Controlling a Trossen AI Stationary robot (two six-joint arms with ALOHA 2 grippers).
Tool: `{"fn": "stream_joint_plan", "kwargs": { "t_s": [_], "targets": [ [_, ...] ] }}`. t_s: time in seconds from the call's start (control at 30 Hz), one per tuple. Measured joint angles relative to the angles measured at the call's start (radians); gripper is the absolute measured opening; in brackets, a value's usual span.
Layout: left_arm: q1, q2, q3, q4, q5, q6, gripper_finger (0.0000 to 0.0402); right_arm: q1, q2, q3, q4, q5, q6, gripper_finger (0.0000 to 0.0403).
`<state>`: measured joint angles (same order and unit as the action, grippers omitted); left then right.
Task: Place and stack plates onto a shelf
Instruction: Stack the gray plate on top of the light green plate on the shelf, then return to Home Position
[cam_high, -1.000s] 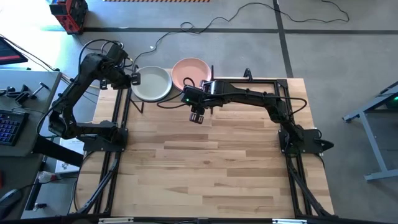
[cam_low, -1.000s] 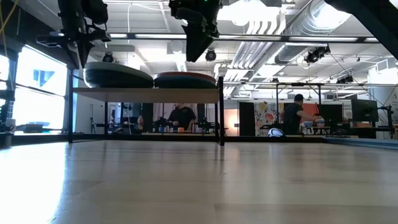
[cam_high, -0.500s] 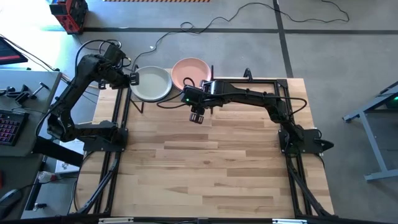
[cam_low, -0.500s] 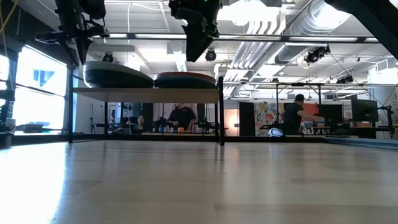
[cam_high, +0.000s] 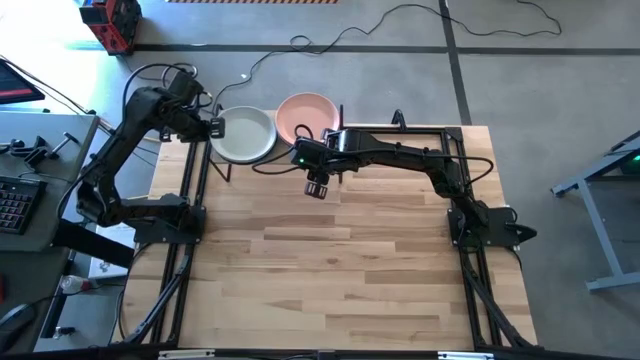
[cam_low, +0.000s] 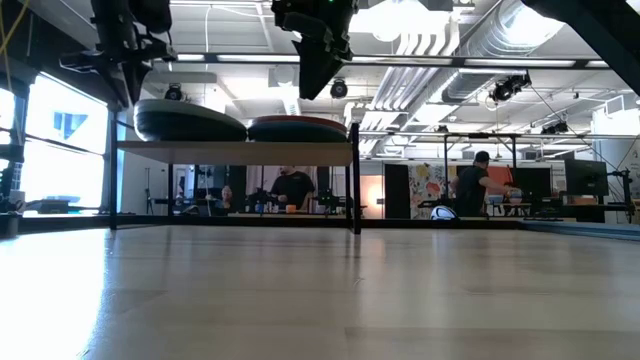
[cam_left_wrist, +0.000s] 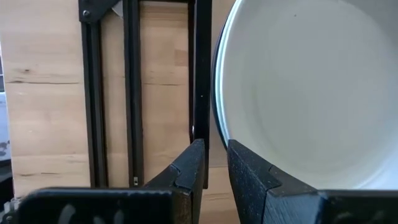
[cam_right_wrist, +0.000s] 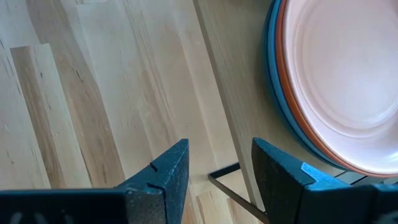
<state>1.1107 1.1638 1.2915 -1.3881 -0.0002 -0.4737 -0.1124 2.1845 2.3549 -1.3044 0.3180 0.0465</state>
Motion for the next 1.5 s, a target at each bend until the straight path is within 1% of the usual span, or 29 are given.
{"fn": "stream_joint_plan", "kwargs": {
  "t_s": [0.47,0.73,0.87,0.97,1.1,1.2,1.27,1.37,1.43,1.5],
  "targets": [
    [-0.023,0.025,0.000,-0.004,0.000,0.014,0.0060,0.000,0.000,0.000,0.000,0.000,0.025,0.0154],
    [-0.026,0.024,-0.003,-0.051,-0.004,0.034,0.0060,0.000,0.000,0.000,0.000,0.000,0.033,0.0154],
    [-0.026,0.002,-0.003,-0.054,-0.019,0.040,0.0060,0.000,0.000,0.000,-0.007,0.000,0.043,0.0154],
    [-0.026,-0.025,-0.003,-0.052,-0.018,0.040,0.0060,0.000,0.000,0.000,-0.020,-0.001,0.053,0.0154],
    [-0.030,-0.081,-0.003,-0.053,0.037,0.083,0.0060,0.000,0.000,0.000,-0.054,-0.035,0.051,0.0154],
    [-0.068,-0.137,-0.003,-0.051,0.047,0.132,0.0060,0.000,0.000,0.000,-0.106,-0.035,0.051,0.0154],
    [-0.106,-0.178,-0.003,-0.035,0.027,0.145,0.0060,0.000,0.000,0.000,-0.151,-0.017,0.046,0.0154],
    [-0.173,-0.244,-0.003,0.043,-0.030,0.145,0.0060,-0.005,-0.001,0.000,-0.189,0.023,0.033,0.0154],
    [-0.219,-0.283,-0.012,0.121,-0.049,0.135,0.0060,-0.015,-0.010,0.000,-0.208,0.019,0.017,0.0154],
    [-0.258,-0.327,-0.054,0.214,-0.051,0.108,0.0060,-0.029,-0.024,0.000,-0.213,0.001,0.004,0.0154]
  ]
}}
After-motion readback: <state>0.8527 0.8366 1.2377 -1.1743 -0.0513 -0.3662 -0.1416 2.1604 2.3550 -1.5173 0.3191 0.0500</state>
